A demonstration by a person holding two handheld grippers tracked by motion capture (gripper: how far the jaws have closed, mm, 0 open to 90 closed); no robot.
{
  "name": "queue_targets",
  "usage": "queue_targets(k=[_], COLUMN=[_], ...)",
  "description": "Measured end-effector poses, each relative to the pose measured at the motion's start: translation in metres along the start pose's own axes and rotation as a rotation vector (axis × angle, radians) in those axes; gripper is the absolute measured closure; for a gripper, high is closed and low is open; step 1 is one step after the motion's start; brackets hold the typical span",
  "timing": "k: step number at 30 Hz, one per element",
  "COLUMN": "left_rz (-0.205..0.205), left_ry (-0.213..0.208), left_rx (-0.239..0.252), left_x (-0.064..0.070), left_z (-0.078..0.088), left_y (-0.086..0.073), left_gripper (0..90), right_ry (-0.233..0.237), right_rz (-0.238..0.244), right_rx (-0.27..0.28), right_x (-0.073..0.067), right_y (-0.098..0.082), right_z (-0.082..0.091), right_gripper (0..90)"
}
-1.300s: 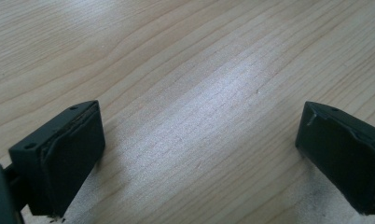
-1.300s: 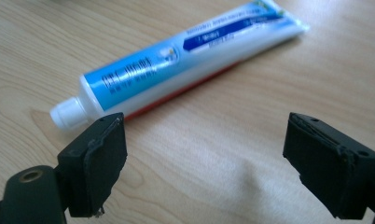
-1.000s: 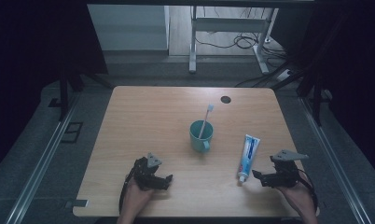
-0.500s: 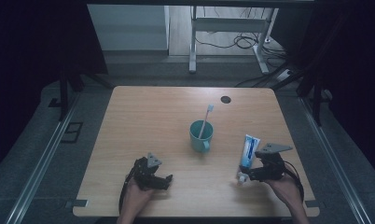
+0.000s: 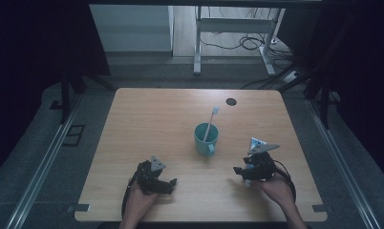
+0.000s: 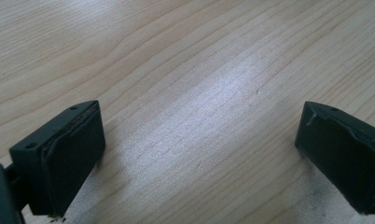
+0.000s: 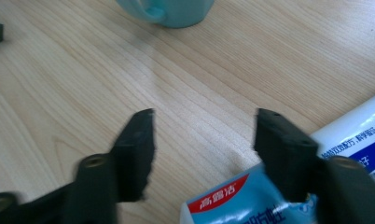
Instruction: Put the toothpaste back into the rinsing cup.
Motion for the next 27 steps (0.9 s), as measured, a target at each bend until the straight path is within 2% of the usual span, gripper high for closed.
queue_targets(k=[6,11,16,22,27], left_rz=[0.003,0.003,0.003,0.003,0.003], left_ry=[0.0,0.0,0.0,0.0,0.0], left_rx=[0.0,0.0,0.0,0.0,0.001], left_x=[0.0,0.0,0.0,0.0,0.0], left_z=[0.0,0.0,0.0,0.0,0.0], left_y=[0.0,0.0,0.0,0.0,0.0], left_gripper=[1.5,1.5,1.5,1.5,1.5], right_ry=[-0.018,-0.013,-0.002,-0.022,-0.023], right_rz=[0.023,0.024,0.033,0.047,0.034], right_rx=[-0.038,-0.086,-0.107,-0.116,-0.116], right_x=[0.001,0.002,0.004,0.009,0.014], right_y=[-0.002,-0.009,-0.014,-0.016,-0.017], right_z=[-0.006,-0.008,-0.007,-0.003,0.002], right_gripper=[70.8,83.5,88.3,86.3,85.1])
Point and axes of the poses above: each handheld gripper's, and its own axes: z roughly backward along the jaws, y roughly out of its top, x roughly to its right, the point moved 6 cm from there along -z, roughly forward along the jaws, and after that the axes turned 6 degrees about -z, right-handed, at the moved point
